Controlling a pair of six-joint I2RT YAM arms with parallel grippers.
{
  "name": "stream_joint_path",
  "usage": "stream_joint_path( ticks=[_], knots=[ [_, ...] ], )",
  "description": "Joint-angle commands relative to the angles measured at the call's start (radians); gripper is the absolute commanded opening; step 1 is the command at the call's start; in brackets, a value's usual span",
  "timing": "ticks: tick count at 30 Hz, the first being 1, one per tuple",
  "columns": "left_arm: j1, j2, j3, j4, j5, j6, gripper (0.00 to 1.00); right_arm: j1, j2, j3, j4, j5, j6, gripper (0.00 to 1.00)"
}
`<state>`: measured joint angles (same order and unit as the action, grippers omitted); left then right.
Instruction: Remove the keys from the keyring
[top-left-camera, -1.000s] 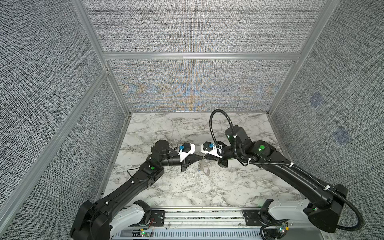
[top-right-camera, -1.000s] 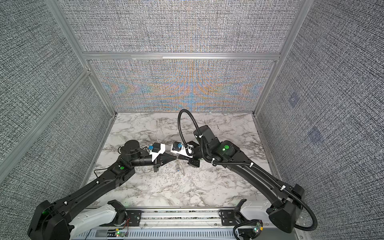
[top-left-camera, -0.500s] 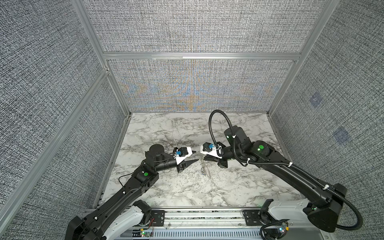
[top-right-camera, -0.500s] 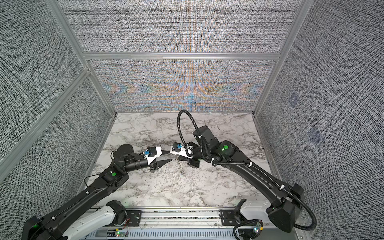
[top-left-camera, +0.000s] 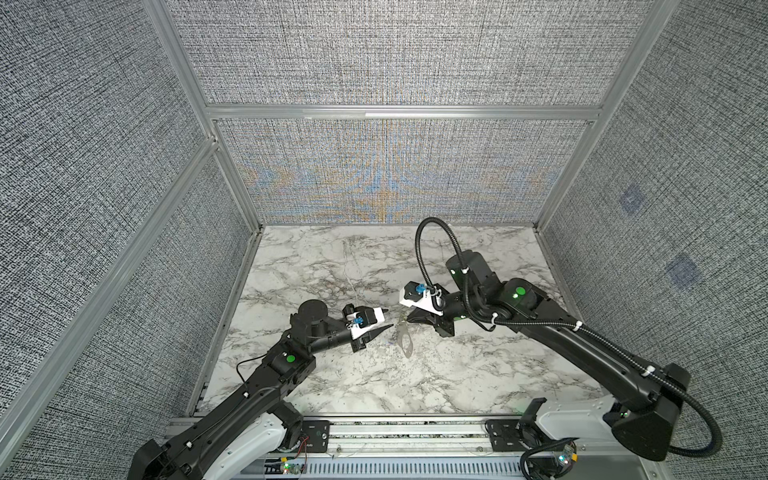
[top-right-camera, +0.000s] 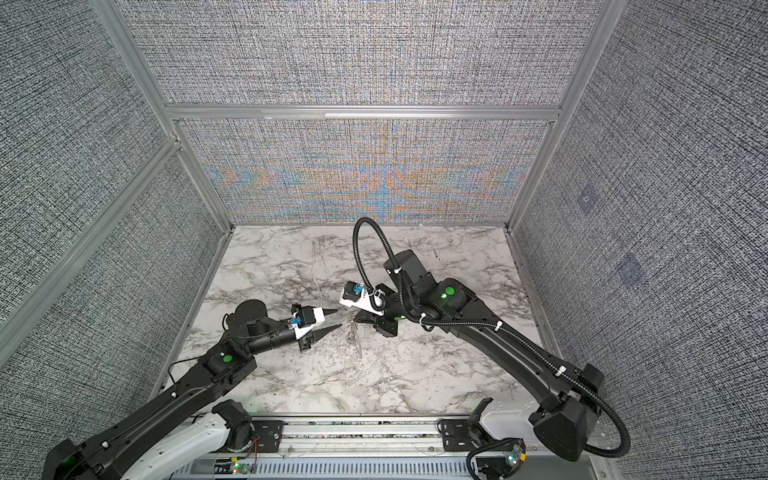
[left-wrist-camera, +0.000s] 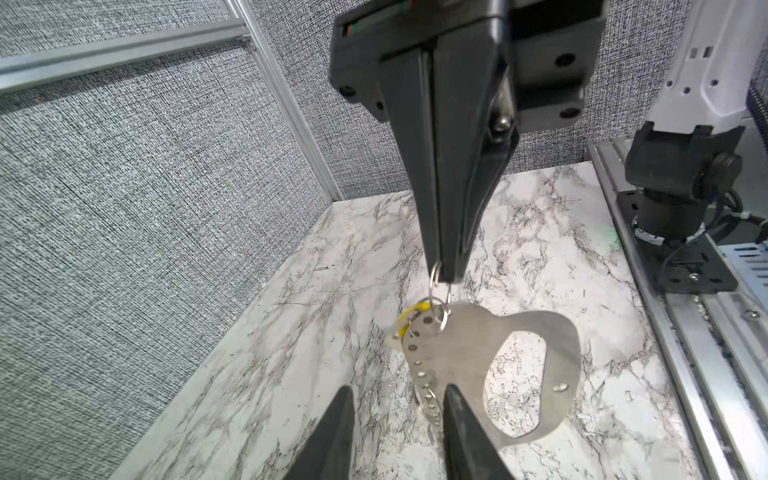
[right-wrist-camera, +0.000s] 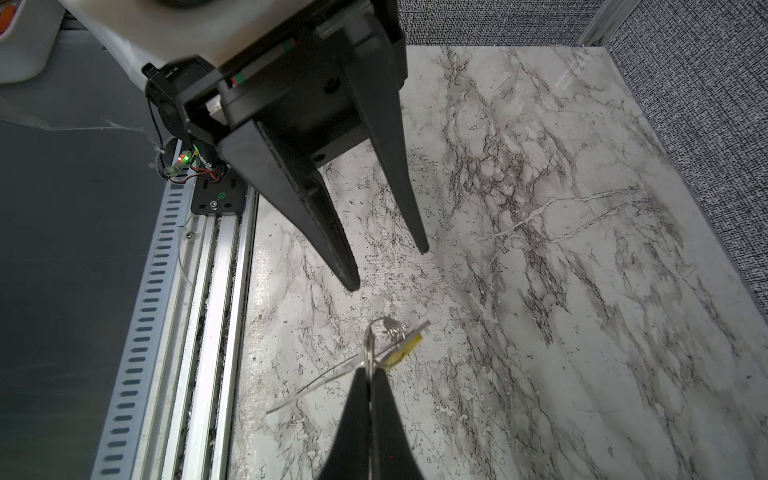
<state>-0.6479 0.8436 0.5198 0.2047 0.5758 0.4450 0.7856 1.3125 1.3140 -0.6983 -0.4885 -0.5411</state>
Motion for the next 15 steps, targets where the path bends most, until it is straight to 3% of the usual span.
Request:
stream_joint_path(
  ticks=[1, 8, 15],
  knots=[
    [-0.021, 0.002, 0.0, 0.045, -0.031, 0.048, 0.36, 0.0, 0.009, 0.023, -0.01, -0.029, 0.049, 0.0],
    [-0.043, 0.005, -0.024, 0.126, -0.11, 0.006, 0.34, 0.0, 0.028, 0.048, -0.045, -0.005, 0.171, 0.0],
    [-0.044, 0.0, -0.032, 0.167, -0.19, -0.037, 0.39, 0.001, 0.035, 0.054, -0.049, 0.08, 0.351, 0.0]
  ],
)
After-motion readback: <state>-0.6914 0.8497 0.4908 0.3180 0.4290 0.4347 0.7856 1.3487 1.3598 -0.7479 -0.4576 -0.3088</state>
